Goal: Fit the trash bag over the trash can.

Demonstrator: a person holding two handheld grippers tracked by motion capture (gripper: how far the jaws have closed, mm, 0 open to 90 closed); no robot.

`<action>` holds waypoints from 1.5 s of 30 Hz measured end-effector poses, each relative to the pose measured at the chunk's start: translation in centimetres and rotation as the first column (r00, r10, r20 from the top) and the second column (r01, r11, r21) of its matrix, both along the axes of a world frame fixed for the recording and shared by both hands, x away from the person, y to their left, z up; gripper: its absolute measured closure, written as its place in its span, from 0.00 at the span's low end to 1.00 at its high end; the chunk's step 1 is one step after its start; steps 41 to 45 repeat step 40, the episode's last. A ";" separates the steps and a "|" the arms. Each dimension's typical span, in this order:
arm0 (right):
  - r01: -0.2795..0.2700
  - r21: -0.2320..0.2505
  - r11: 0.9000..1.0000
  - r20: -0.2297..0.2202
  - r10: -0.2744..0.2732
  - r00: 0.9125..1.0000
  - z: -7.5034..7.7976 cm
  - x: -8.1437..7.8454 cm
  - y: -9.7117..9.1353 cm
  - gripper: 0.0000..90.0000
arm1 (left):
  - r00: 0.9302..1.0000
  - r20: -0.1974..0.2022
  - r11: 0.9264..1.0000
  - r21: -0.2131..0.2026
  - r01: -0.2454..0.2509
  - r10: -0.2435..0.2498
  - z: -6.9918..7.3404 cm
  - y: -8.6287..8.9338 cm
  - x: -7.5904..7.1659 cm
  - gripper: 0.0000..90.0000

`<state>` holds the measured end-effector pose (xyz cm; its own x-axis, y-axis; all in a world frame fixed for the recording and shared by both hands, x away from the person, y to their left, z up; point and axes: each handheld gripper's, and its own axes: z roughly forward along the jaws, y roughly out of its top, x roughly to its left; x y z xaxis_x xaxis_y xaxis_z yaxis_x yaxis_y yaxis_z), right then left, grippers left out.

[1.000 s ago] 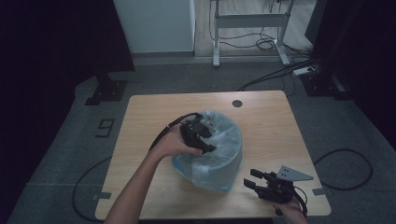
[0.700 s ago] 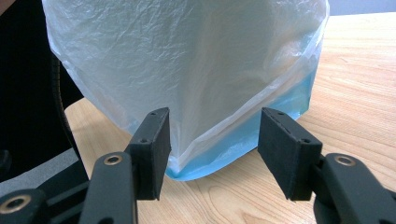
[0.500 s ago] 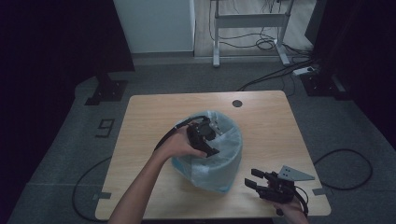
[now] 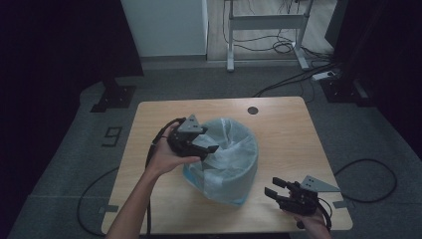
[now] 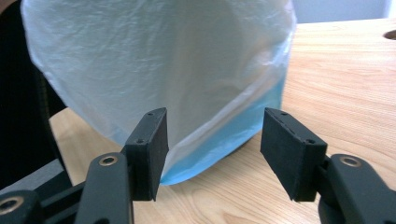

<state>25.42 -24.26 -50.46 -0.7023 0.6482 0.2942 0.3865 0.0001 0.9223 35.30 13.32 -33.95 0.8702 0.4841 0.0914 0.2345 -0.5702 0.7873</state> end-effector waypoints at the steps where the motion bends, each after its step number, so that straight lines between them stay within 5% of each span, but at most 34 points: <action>1: 0.008 -0.003 1.000 0.000 -0.008 1.000 0.0 0.0 -0.1 0.45 | 1.000 0.005 1.000 -0.010 -0.010 0.010 -0.1 0.7 -0.4 0.31; 10: 0.085 -0.019 0.996 0.006 -0.085 0.996 -0.2 0.3 -0.9 0.43 | 0.996 0.020 0.994 -0.071 -0.081 0.083 -1.4 5.3 -3.2 0.31; 19: 0.169 -0.059 0.984 -0.001 -0.170 0.986 -0.9 0.7 -1.7 0.41 | 0.982 0.003 0.979 -0.078 -0.190 0.191 -4.5 9.6 -5.8 0.31; 22: 0.188 -0.076 0.979 -0.003 -0.189 0.982 -1.2 0.8 -1.9 0.40 | 0.977 -0.023 0.971 -0.109 -0.213 0.212 -5.9 10.4 -6.5 0.31; 32: 0.184 -0.110 0.977 0.003 -0.185 0.983 -1.4 0.9 -2.0 0.40 | 0.966 -0.092 0.954 -0.160 -0.252 0.240 -9.0 12.3 -7.6 0.31; 45: 0.172 -0.138 0.975 0.016 -0.171 0.985 -1.4 1.0 -1.7 0.39 | 0.967 -0.098 0.957 -0.154 -0.247 0.234 -9.4 12.4 -7.4 0.31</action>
